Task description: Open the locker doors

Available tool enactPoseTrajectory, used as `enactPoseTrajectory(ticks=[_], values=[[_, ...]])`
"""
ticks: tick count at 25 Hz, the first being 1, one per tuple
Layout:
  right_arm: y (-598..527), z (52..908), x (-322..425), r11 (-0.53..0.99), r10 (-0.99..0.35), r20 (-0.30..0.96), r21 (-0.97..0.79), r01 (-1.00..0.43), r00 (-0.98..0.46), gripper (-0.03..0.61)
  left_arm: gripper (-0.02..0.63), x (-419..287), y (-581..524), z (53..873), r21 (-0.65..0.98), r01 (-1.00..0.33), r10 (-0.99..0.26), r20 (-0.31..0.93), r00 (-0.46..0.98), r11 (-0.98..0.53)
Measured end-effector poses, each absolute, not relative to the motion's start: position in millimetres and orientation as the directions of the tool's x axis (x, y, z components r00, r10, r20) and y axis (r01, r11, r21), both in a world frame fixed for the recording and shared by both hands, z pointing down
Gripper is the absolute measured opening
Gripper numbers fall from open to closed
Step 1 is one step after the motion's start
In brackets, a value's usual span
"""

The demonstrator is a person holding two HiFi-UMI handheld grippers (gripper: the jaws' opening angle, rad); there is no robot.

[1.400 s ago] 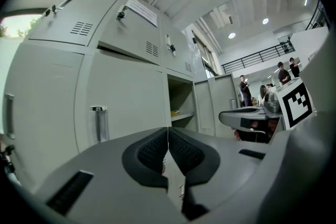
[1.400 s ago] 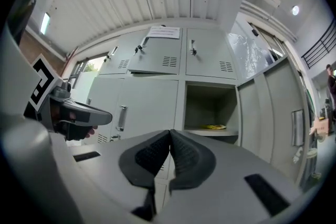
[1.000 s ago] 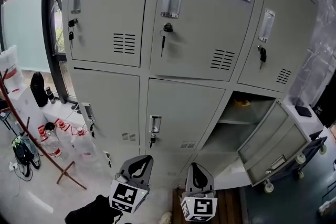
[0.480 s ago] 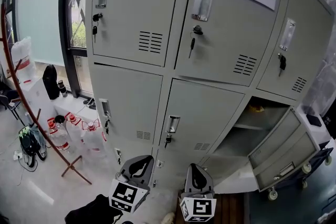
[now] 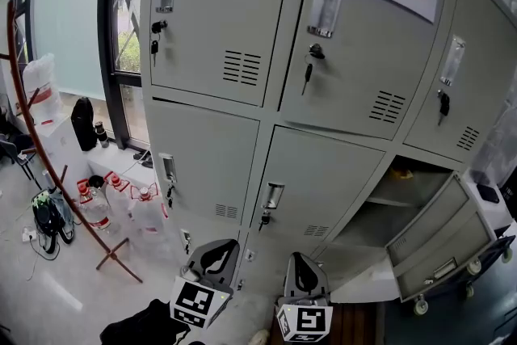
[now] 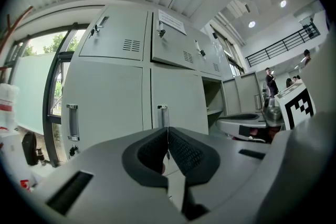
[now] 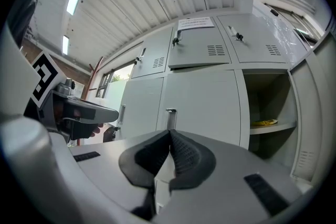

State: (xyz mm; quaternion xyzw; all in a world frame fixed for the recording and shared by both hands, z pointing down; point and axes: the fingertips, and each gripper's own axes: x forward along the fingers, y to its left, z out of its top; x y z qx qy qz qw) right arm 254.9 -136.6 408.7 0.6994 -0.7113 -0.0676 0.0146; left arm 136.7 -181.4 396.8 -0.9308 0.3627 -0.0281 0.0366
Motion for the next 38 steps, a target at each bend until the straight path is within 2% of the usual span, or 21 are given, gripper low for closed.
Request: enactPoseTrajectory(ticks=[7,12,16,23,38], values=[[-171,402,241,0.084,-0.992,-0.081,0.13,-0.988,-0.095,0.021,0.025,128,-203,395,-0.091,-0.713,-0.717,0.026,0.696,-0.695],[-206,400,234,0.163,-0.983,-0.065,0.126,-0.979,-0.172,0.068,0.025,118,-220,394,-0.09,-0.752,-0.757,0.033,0.653,-0.653],[-238,402,227,0.226,-0.973,-0.026,0.121,-0.967,-0.231,0.131,0.025,102,-234,396,-0.084,-0.79,-0.794,0.044,0.606,-0.607],[-280,409,220,0.281,-0.96,0.015,0.13,-0.951,-0.281,0.206,0.025,77,-255,403,-0.065,-0.849,-0.851,0.066,0.521,-0.525],[-306,417,213,0.304,-0.953,0.04,0.15,-0.941,-0.302,0.206,0.025,55,-262,418,-0.037,-0.89,-0.888,0.093,0.45,-0.455]])
